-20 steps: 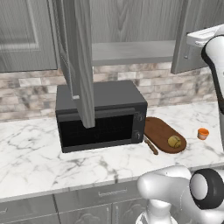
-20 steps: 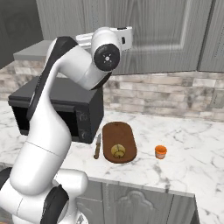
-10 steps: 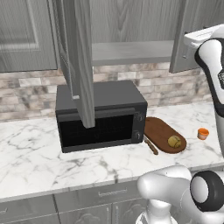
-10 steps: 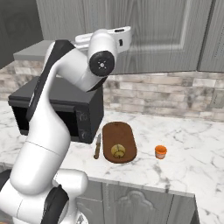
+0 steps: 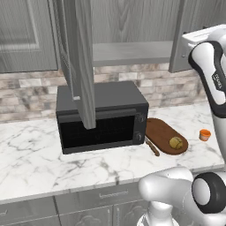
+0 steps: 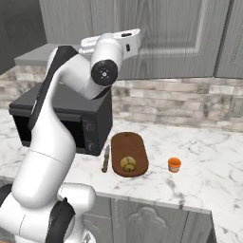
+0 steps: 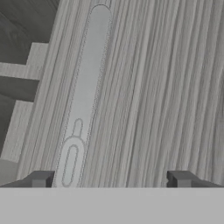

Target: Pick the bread, place it on the cutting board, pick the jam, place it on the counter, and close the cabinet.

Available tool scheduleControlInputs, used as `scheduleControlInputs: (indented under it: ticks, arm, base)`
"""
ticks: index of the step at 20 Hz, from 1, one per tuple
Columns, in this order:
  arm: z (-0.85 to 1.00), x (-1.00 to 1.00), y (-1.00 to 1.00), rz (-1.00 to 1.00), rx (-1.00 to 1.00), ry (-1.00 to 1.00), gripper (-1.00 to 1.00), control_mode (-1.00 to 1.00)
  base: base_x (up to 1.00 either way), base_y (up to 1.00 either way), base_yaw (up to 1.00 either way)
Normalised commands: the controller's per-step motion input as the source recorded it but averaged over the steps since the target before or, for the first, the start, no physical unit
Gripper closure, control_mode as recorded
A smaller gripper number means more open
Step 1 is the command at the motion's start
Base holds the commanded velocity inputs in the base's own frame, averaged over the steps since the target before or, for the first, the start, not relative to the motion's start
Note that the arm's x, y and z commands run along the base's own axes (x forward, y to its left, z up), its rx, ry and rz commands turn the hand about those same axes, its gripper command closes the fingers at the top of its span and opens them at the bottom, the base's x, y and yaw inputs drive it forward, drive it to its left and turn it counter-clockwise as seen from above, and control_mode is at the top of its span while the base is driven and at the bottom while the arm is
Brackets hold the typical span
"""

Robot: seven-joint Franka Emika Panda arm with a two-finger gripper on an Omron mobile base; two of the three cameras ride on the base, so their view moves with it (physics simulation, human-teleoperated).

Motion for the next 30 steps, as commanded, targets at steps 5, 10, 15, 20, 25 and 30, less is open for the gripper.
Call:
scheduleControlInputs:
  ticks: [5,10,15,20,25,30]
  arm:
    - [-0.12,0.11,0.01,-0.05,0.00,-0.04,-1.00,-1.00]
    - [-0.18,0.06,0.04,-0.04,0.00,-0.01,-1.00,-1.00]
    - [-0.20,0.06,0.15,-0.05,0.00,0.00,-1.00,-1.00]
    - [-0.16,0.04,0.19,-0.05,0.00,0.00,-1.00,-1.00]
    - [-0.07,0.15,0.08,-0.05,0.00,-0.01,-1.00,-1.00]
    - [-0.02,0.27,0.00,-0.03,0.03,-0.01,-1.00,-1.00]
  base:
    - [0.00,0.00,0.00]
    - [0.00,0.00,0.00]
    - [0.00,0.00,0.00]
    - [0.00,0.00,0.00]
    - [0.00,0.00,0.00]
    - [0.00,0.00,0.00]
